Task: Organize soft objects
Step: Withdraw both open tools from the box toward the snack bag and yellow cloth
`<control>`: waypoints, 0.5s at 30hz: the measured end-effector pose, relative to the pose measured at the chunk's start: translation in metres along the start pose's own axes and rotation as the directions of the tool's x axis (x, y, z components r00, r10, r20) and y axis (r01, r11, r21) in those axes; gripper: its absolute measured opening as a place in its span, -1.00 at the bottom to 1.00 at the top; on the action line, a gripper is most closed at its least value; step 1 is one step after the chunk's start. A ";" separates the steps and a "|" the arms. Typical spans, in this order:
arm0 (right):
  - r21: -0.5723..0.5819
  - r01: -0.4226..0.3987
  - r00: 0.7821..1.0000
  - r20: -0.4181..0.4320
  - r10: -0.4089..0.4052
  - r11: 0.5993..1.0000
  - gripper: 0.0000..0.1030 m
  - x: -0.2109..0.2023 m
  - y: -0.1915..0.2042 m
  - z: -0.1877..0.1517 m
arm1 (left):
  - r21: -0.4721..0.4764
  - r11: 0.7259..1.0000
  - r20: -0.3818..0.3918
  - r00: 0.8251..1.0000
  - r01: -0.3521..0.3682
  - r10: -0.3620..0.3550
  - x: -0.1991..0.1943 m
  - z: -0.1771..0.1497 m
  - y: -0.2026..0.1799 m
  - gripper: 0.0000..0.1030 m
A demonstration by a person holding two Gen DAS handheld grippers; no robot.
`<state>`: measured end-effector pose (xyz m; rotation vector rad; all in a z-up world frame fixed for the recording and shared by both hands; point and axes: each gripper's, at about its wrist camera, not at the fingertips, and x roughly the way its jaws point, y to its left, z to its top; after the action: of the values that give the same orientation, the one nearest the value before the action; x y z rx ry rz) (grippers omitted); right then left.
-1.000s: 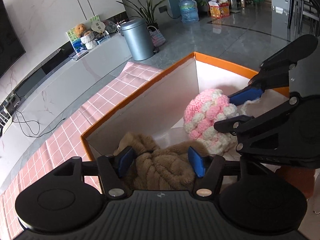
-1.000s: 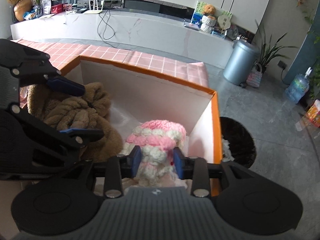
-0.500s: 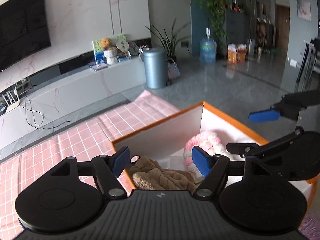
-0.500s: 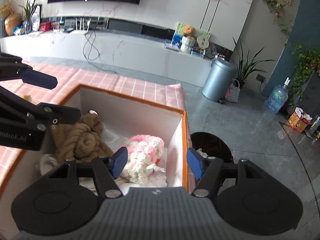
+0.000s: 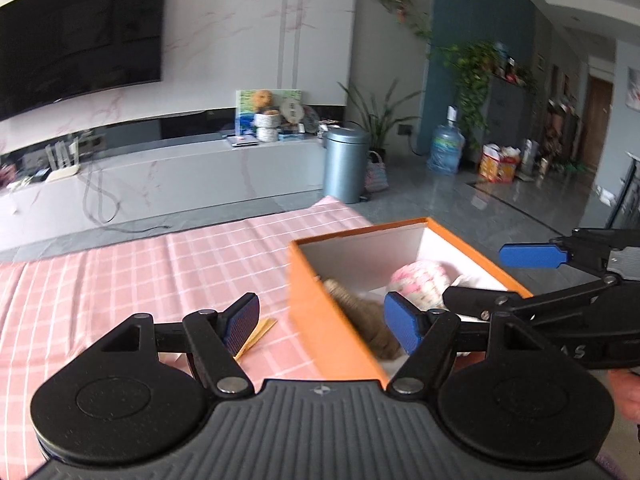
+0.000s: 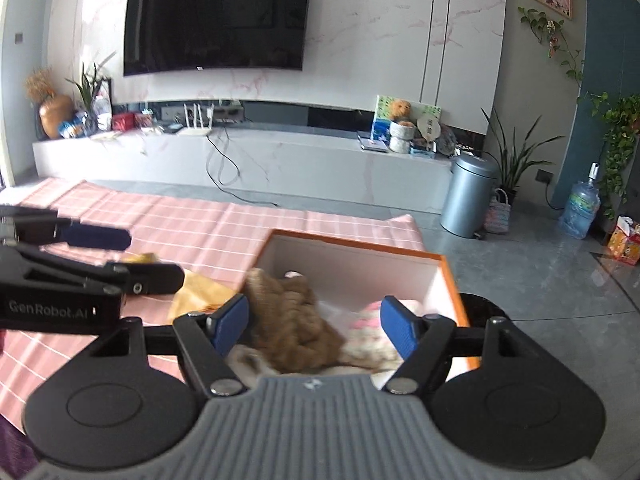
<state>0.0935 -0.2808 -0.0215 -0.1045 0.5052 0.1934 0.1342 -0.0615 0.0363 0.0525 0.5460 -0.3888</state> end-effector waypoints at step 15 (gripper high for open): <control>0.012 -0.113 0.994 0.005 0.113 0.994 0.42 0.007 0.090 -0.014 | -0.278 0.945 -0.023 0.985 -0.172 0.173 -0.049 -0.070 0.091 0.66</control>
<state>0.0743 -0.1939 -0.0418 -0.0638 0.5086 0.3008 0.0945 0.0502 -0.0030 -0.1716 0.5853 -0.1379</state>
